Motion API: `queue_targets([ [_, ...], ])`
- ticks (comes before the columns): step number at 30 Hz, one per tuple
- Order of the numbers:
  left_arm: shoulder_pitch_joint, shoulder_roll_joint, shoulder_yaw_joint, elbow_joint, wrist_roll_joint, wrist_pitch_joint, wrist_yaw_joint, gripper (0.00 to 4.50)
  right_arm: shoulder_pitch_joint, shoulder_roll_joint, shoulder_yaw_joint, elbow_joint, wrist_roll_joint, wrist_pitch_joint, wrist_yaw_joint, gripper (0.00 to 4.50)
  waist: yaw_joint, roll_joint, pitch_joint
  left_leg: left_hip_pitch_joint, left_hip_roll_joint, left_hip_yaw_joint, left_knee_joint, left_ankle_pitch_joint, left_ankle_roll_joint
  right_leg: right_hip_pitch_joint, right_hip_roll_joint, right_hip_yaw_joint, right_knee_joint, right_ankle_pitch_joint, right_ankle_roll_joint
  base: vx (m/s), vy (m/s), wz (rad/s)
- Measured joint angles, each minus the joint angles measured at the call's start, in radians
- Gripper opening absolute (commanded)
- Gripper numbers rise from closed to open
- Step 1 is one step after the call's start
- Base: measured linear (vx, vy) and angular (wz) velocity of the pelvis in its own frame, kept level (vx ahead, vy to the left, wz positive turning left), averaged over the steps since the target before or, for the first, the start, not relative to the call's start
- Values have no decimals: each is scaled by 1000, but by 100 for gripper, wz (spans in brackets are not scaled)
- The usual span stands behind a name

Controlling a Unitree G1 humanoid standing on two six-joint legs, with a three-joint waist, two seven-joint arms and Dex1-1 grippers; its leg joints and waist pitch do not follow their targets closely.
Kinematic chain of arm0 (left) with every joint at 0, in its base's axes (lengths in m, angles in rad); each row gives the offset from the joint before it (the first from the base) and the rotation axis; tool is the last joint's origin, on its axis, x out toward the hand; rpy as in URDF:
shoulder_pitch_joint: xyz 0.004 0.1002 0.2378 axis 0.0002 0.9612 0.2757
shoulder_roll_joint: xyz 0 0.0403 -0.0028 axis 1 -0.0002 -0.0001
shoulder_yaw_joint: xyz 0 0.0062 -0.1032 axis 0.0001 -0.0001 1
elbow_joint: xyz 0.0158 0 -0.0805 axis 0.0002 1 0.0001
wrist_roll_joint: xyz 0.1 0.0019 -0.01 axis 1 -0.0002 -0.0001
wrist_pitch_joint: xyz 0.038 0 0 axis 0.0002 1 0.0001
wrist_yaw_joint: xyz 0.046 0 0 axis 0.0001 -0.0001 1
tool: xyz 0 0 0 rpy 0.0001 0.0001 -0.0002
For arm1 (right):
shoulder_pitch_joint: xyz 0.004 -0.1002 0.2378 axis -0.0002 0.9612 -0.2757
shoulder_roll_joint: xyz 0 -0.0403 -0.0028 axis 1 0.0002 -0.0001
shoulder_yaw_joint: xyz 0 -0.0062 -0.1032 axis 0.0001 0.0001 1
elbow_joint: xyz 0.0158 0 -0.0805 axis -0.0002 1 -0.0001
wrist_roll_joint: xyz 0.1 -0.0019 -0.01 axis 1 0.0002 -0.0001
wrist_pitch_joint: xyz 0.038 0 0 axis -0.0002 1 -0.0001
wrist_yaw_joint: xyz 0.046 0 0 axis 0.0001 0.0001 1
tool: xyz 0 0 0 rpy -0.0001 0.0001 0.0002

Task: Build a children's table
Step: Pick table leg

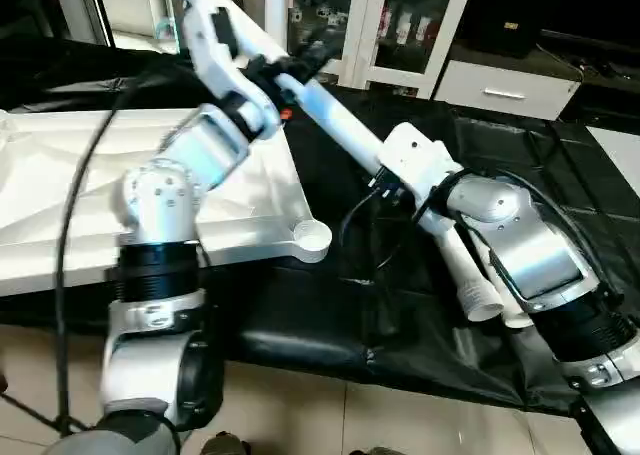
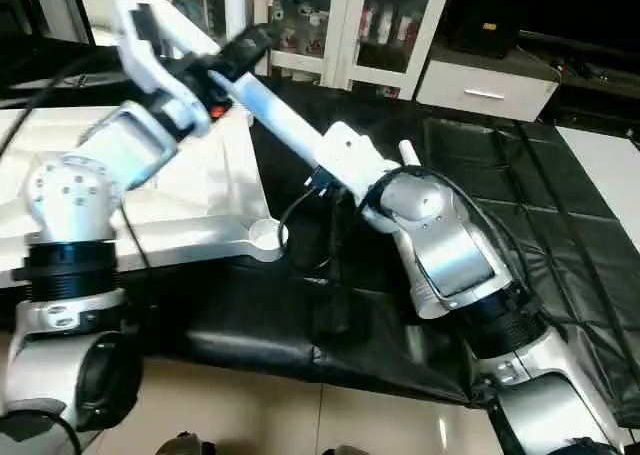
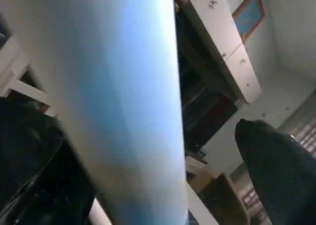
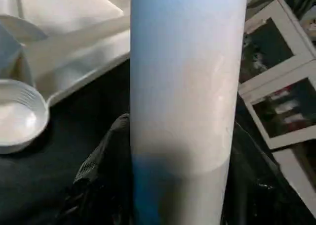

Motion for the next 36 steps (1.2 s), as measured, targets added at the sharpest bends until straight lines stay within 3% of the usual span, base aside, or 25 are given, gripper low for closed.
queue_targets([
  [3, 1, 3, 1, 0, -1, 1, -1, 440, 0, 0, 4, -1, -11, 0, -8, 178, 1, 0, 0, 0, 0, 0, 0, 0, 0, 0, 0, 1, 0, 0, 0, 0, 0, 0],
  [4, 2, 2, 1, 0, -1, 1, -1, 412, 0, 0, 7, -1, -21, 0, -14, 178, 0, 0, 0, 0, 0, 0, 0, 0, 0, 0, 0, 1, 0, 0, 0, 0, 0, 0],
  [12, 3, -14, 2, 4, 0, -3, 10, 360, 0, 8, 8, -1, -50, 0, -28, 178, -2, 1, 0, 1, 0, 0, 0, 0, 0, 0, 0, 1, 1, 1, 0, 0, 0, 0],
  [14, 3, -19, 2, 5, 2, -10, 21, 328, 0, 10, 8, -1, -59, -1, -30, 178, -2, 1, 1, 1, 0, 0, 0, 0, 0, 0, 0, 1, 1, 1, 0, 0, 0, 0],
  [17, 3, -22, 3, 14, 12, -31, 29, 317, 0, 18, 8, 0, -66, -3, -35, 178, -1, 1, 1, 1, 0, 0, 0, 0, 0, 0, 0, 1, 1, 1, -1, 0, 0, 0],
  [25, 3, -24, 31, 43, 40, -93, 67, 239, 0, 30, 8, 6, -78, -7, -35, 178, -1, 1, 1, 1, 0, -1, 0, 0, 0, 0, 0, 1, 1, 1, 0, 0, 0, 0],
  [28, 3, -24, 32, 44, 41, -99, 68, 231, 0, 39, 9, 9, -81, -8, -36, 178, -1, 2, 1, 1, 0, -1, 0, 0, 0, 0, 0, 1, 1, 1, -1, 0, 0, 0],
  [30, 3, -24, 33, 46, 45, -110, 70, 199, -1, 41, 9, 14, -89, -11, -38, 178, -1, 2, 1, 1, 0, -1, 0, 0, 0, 0, 0, 1, 1, 1, -1, 0, 0, 0],
  [36, 3, -34, 38, 57, 38, -118, 70, 177, -2, 50, 9, 32, -97, -15, -39, 178, -1, 2, 1, 2, 0, -1, 0, 0, 0, 0, 0, 1, 1, 1, -1, 0, 0, 0],
])
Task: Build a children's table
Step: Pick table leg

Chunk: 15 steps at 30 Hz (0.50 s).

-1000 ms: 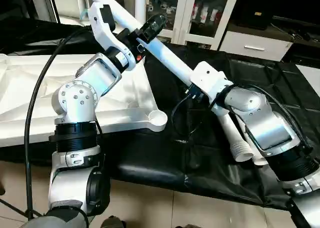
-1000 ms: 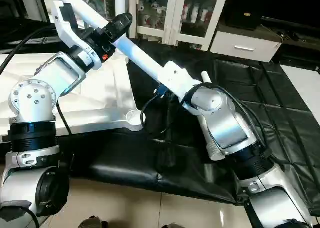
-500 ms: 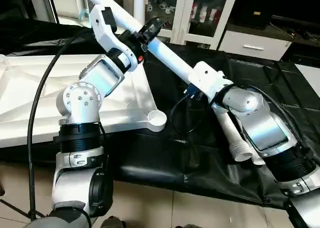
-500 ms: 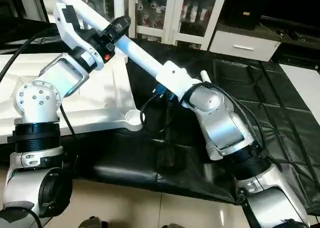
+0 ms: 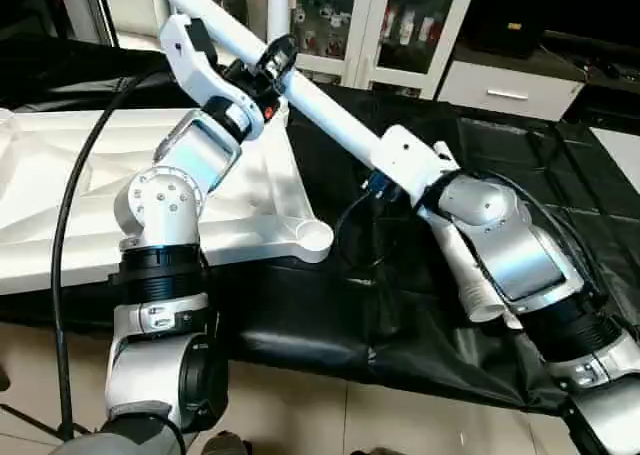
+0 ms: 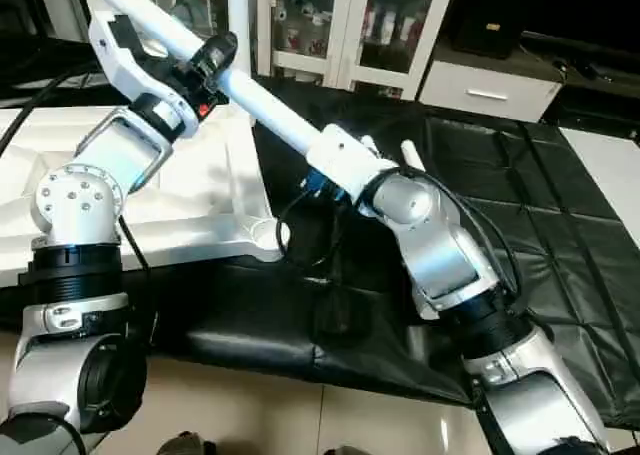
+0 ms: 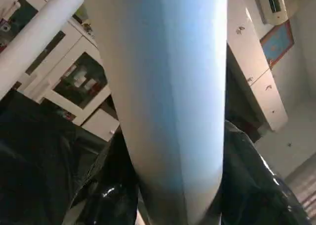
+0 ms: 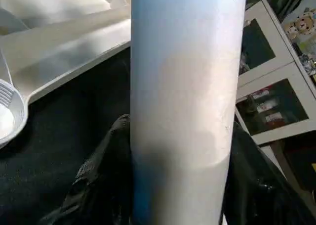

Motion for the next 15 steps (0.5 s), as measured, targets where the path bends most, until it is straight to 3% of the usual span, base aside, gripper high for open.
queue_targets([
  [1, 0, -1, 0, 2, 0, -2, 0, 176, 0, 2, 0, 3, 0, -2, -2, 178, 0, 0, 0, 0, 0, 0, 0, 0, 0, 0, 0, 0, 0, 0, 0, 0, 0, 0],
  [4, 0, -1, 2, 5, 0, -14, 0, 172, 0, 10, -1, 8, 1, -11, -3, 248, -1, 0, 0, 0, 0, 0, 0, 0, 0, 0, 0, 0, 0, 0, 0, 0, 0, 0],
  [9, 0, 10, 5, 11, 12, -30, 3, 169, 0, 40, -19, 8, 28, -45, 6, 281, -1, 1, 0, 0, 0, 0, 0, 0, 0, 0, 0, 0, 0, 0, 0, 0, 0, 0],
  [12, 0, 41, 4, 17, 40, -35, 1, 160, 1, 90, -81, -4, 113, -113, 29, 302, -1, 1, 0, 1, 0, 0, -1, 0, 0, 0, 0, 0, 0, 0, 0, 0, 0, 0],
  [15, 1, 64, -6, 27, 60, -35, -10, 157, 7, 113, -118, -41, 186, -124, 59, 328, 2, 1, 0, 1, 0, -1, -1, 0, 0, 0, 0, 0, 0, 0, 0, 0, 0, 0],
])
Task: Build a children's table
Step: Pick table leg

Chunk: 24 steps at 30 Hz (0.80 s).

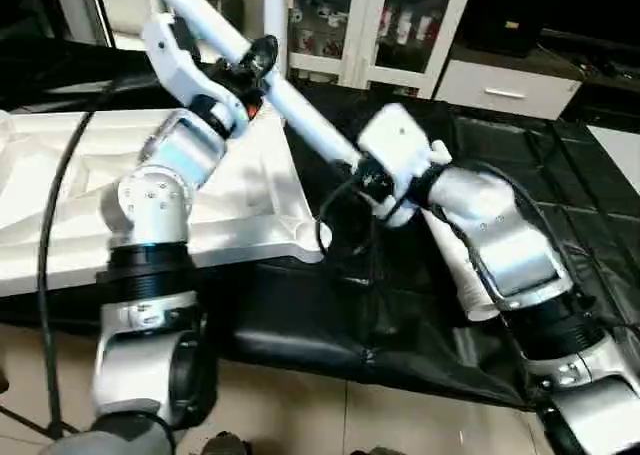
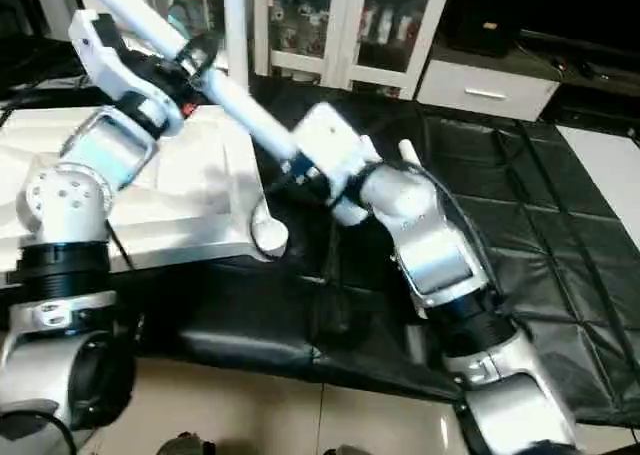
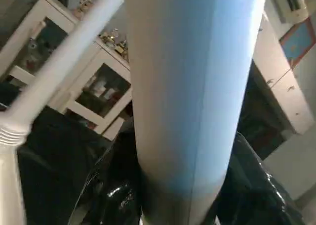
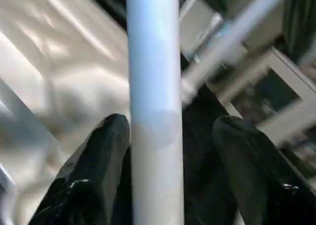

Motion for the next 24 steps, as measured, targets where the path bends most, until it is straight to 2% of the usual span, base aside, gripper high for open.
queue_targets([
  [2, 1, 18, -1, 8, 1, 1, -12, 157, 19, 26, -43, -37, 66, 34, 28, 342, 2, 0, 0, 0, 0, 0, 0, 0, 0, 0, 0, 0, 0, 0, 0, 0, 0, 0],
  [3, 1, 29, -1, 10, 1, 4, -18, 157, 25, 43, -69, -57, 106, 66, 41, 359, 1, 0, 0, 0, 0, 0, 0, 0, 0, 0, 0, 0, 0, 0, 0, 0, 0, 0],
  [4, 1, 43, 0, 12, -3, 16, -36, 157, 35, 65, -112, -90, 177, 125, 65, 369, 1, 0, 0, 0, 0, 0, 0, 0, 0, 0, 0, 0, 0, 0, 0, 0, 0, 0],
  [6, 1, 60, -1, 12, -19, 48, -68, 157, 32, 71, -163, -114, 250, 188, 83, 379, 2, 0, 0, 0, 0, 0, 0, 0, 0, 0, 0, 0, 0, 0, 0, 0, 0, 0],
  [9, 1, 93, -17, 5, -59, 122, -146, 157, 11, -14, -232, -95, 323, 273, 146, 403, 10, -1, 0, 0, 0, 1, 0, 0, 0, 1, -1, 1, 0, 0, 0, 0, 0, 0],
  [10, 1, 108, -29, -2, -79, 156, -180, 156, 14, -81, -246, -84, 357, 318, 205, 413, 16, -2, -1, 0, 0, 1, 0, 0, 0, 1, -1, 1, 0, 0, 0, 0, 0, 0],
  [12, 1, 130, -43, -13, -100, 196, -222, 156, 20, -150, -269, -65, 396, 376, 282, 420, 20, -2, -1, 1, 0, 1, 0, 0, 0, 2, -1, 1, 0, 0, 0, 0, 0, 0],
  [14, 1, 148, -61, -27, -109, 229, -262, 156, 36, -171, -293, -62, 442, 425, 342, 420, 22, -2, -1, 2, 0, 1, 0, 0, 0, 1, -1, 0, 1, 0, 0, 0, 0, 0],
  [20, 2, 178, -152, -81, -140, 317, -378, 156, 62, -243, -287, -53, 505, 457, 476, 420, 24, -2, -1, 2, 0, 2, 0, 0, 0, 0, -1, 0, 3, 0, 0, 0, 0, 0],
  [24, 10, 199, -162, -114, -160, 353, -425, 156, 138, -302, -235, -70, 538, 476, 577, 420, 25, -5, -1, 2, 0, 2, 0, 0, 0, 0, -2, 0, 2, 0, 0, 0, 0, 0],
])
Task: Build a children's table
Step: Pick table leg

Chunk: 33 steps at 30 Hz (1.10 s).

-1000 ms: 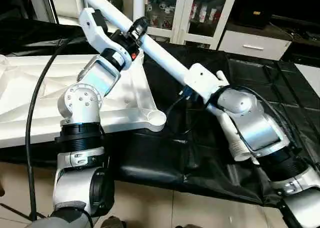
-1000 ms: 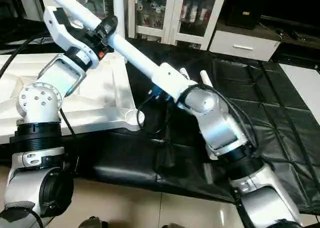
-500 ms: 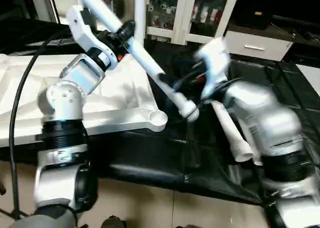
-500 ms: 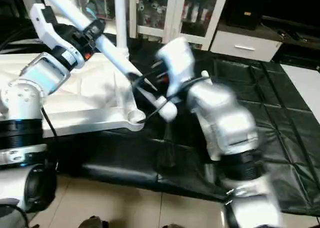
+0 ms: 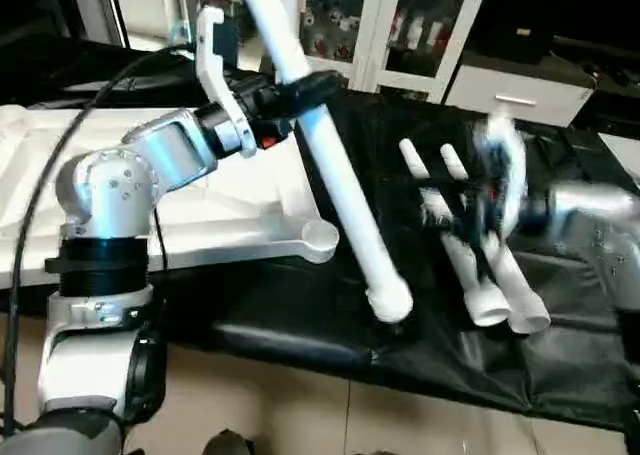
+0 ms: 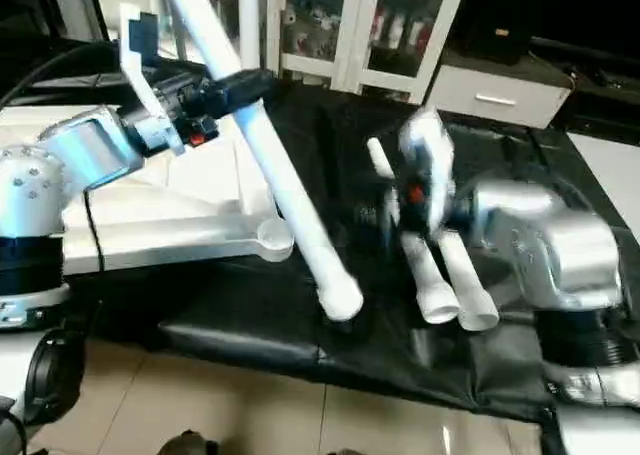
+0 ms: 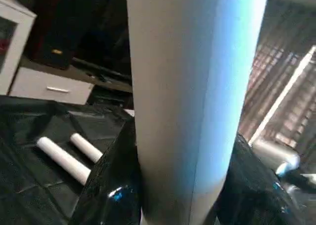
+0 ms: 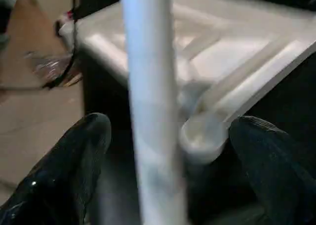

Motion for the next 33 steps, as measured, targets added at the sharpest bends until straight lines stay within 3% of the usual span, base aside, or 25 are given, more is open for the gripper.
queue_targets([
  [7, 13, 18, -40, -34, -17, 38, -55, 156, 58, -60, 91, -37, 8, 13, 107, 420, 1, -4, 0, 0, 0, -1, 0, 0, 0, 0, 0, 0, 0, 0, 0, 0, 0, 0],
  [12, 13, 22, -47, -38, -19, 46, -75, 156, 61, -67, 116, -37, 1, 1, 116, 420, 1, -5, -1, 0, 0, -2, 1, 0, 0, 0, -1, -1, -1, 0, 1, 0, 0, 0],
  [16, 13, 20, -56, -58, -20, 59, -92, 156, 74, -48, 188, -37, -39, -23, 110, 420, -1, -5, -1, -1, 0, -3, 1, 0, 0, 0, -1, -1, -3, 0, 1, 0, 0, 0],
  [29, 5, 7, -78, -66, -38, 77, -119, 156, 78, -9, 258, -32, -94, -62, 74, 420, -1, -5, -1, -1, 0, -3, 1, 0, 0, 2, -1, -1, -11, 0, 1, 0, 0, 0],
  [33, -1, 6, -78, -67, -39, 79, -120, 156, 84, -8, 281, -26, -104, -67, 75, 387, -1, -5, -1, -1, 0, -3, 1, 0, 0, 2, -1, -1, -11, 0, 1, 0, 0, 0],
])
